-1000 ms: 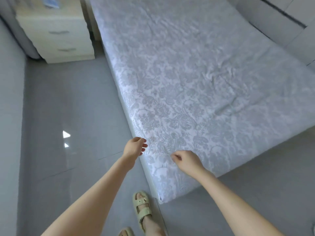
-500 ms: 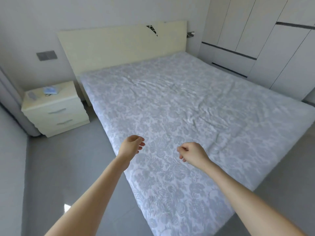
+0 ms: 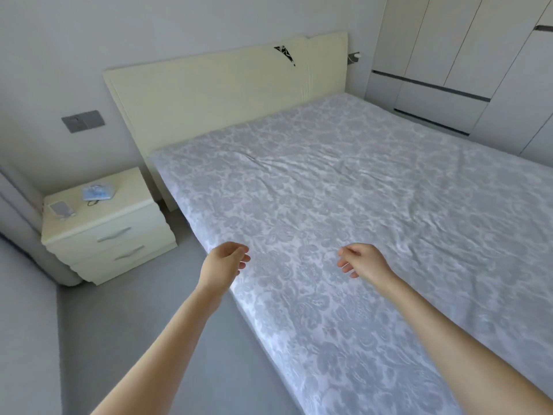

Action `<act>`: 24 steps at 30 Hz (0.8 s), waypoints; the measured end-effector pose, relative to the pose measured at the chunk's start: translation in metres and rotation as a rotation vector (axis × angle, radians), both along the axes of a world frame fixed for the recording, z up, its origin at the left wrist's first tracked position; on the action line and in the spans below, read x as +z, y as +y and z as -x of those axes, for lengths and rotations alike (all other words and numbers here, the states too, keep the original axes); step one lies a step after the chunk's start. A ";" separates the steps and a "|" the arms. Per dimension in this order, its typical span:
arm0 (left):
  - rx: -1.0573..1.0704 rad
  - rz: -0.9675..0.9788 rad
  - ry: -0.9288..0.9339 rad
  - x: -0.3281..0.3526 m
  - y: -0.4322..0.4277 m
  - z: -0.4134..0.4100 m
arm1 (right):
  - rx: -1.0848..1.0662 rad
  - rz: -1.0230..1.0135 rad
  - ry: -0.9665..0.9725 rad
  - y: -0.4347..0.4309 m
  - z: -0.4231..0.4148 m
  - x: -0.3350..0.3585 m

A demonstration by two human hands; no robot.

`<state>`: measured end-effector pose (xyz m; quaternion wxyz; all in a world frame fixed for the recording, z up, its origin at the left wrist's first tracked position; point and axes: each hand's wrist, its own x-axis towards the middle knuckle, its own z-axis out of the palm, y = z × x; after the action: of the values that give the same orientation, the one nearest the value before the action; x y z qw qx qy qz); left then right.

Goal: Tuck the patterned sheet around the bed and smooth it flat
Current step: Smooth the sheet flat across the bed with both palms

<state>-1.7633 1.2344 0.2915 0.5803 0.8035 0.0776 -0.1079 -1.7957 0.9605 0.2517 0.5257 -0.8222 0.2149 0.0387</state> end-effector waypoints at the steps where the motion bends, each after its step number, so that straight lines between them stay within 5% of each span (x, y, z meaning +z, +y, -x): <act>1: 0.003 -0.006 0.014 -0.003 0.016 -0.019 | -0.032 -0.034 0.008 0.010 -0.018 -0.004; 13: -0.060 -0.093 0.084 -0.042 0.115 -0.294 | -0.173 -0.200 0.070 0.088 -0.261 -0.049; 24: -0.159 -0.382 0.101 -0.116 0.144 -0.582 | -0.245 -0.278 0.200 0.117 -0.527 -0.117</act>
<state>-1.1811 1.3784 0.1754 0.4024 0.8961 0.0619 -0.1767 -1.2687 1.0775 0.1342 0.6107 -0.7015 0.3572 0.0852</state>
